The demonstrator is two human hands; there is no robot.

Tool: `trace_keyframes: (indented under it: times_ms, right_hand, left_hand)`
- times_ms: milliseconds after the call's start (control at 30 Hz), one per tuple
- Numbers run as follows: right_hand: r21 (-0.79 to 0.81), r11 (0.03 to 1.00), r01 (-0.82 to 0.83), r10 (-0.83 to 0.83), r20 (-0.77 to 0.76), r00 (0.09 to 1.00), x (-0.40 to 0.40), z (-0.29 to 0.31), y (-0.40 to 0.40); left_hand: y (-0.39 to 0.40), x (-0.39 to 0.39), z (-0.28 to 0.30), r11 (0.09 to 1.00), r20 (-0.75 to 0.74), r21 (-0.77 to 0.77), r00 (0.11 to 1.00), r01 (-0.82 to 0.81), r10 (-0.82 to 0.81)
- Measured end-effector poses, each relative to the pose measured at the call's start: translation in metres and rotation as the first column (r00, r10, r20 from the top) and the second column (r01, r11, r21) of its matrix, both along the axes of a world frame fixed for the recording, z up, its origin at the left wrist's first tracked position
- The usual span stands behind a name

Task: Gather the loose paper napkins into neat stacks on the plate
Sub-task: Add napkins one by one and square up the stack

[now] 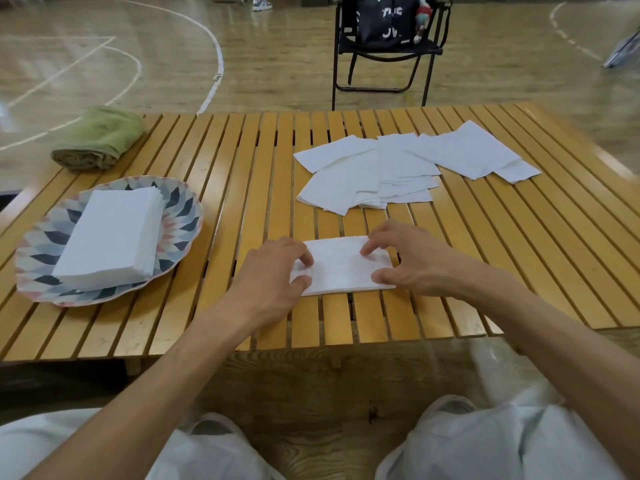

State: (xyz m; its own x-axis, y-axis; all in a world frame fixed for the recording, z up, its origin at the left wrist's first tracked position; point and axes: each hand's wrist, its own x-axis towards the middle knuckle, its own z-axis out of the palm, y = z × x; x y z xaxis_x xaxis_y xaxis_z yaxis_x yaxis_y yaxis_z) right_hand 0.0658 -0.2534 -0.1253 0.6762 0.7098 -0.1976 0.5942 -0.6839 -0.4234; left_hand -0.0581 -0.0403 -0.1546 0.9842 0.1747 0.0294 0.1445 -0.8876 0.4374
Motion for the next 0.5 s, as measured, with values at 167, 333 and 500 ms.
trace_keyframes:
  times_ms: [167, 333, 500]
  right_hand:
    - [-0.049, 0.999, -0.013, 0.015, 0.025, 1.000, 0.001, -0.002, 0.001]
    - [-0.028, 0.999, 0.021, -0.021, -0.021, 1.000, 0.001, 0.001, 0.001]
    - [0.041, 0.990, 0.135, -0.135, -0.011, 0.991, 0.008, 0.010, 0.010]
  left_hand:
    - [-0.002, -0.001, 0.004, 0.999, -0.034, 0.043, 0.999, 0.003, -0.001]
    - [-0.006, -0.003, 0.009, 0.999, -0.055, 0.054, 0.998, 0.007, -0.004]
    - [-0.008, -0.006, 0.012, 0.997, -0.052, 0.071, 0.999, 0.017, -0.014]
